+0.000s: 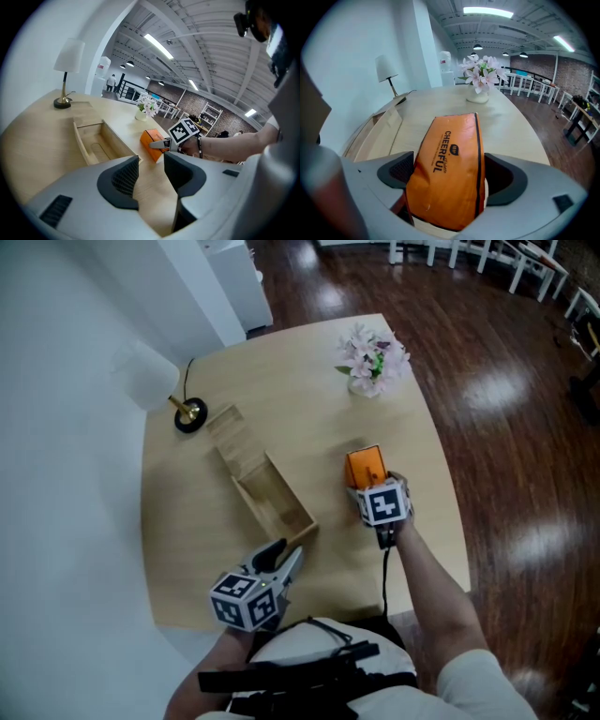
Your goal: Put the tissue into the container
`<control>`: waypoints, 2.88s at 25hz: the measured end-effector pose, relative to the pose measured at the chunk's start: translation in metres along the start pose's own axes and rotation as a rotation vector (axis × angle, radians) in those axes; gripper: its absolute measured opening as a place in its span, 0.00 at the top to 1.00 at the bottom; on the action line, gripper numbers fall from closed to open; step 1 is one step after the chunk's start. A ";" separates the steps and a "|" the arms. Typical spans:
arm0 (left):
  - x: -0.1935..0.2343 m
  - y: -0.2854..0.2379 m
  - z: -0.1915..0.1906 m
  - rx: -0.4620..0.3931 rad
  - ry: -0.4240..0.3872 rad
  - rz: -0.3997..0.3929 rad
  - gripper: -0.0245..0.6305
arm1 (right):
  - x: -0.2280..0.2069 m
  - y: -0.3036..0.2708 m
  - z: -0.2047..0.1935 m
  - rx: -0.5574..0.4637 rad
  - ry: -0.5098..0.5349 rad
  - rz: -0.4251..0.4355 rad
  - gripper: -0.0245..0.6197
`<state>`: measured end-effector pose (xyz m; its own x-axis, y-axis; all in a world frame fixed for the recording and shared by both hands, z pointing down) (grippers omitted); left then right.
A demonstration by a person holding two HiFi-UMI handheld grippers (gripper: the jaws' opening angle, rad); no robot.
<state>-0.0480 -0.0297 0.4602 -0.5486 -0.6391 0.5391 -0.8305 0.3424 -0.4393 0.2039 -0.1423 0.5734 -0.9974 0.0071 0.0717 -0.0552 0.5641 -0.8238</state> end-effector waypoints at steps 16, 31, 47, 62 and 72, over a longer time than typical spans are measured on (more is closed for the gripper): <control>0.004 0.013 -0.004 -0.036 0.011 0.021 0.70 | -0.016 0.011 0.000 -0.043 -0.113 -0.012 0.35; 0.033 0.072 0.003 -0.152 0.014 0.075 0.70 | 0.045 0.080 0.051 -0.203 -0.048 0.067 0.35; 0.064 0.132 -0.002 -0.219 0.036 0.124 0.70 | 0.166 0.090 0.066 -0.203 0.116 0.220 0.35; 0.068 0.136 -0.010 -0.216 0.057 0.124 0.70 | 0.213 0.045 0.044 -0.074 0.248 0.218 0.35; 0.064 0.136 -0.016 -0.209 0.066 0.129 0.70 | 0.224 0.046 0.041 -0.128 0.311 0.144 0.32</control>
<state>-0.1974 -0.0134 0.4462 -0.6507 -0.5372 0.5366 -0.7514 0.5574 -0.3532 -0.0235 -0.1481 0.5283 -0.9315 0.3339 0.1440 0.1107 0.6376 -0.7623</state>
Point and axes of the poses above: the fingertips, and each gripper's own axes: y backward along the fingers, x to its left, z out of its top, the point moved 8 cm from there along y, backward along the fingers, and after that the axes turned 15 degrees about -z, right-handed, at the moved point
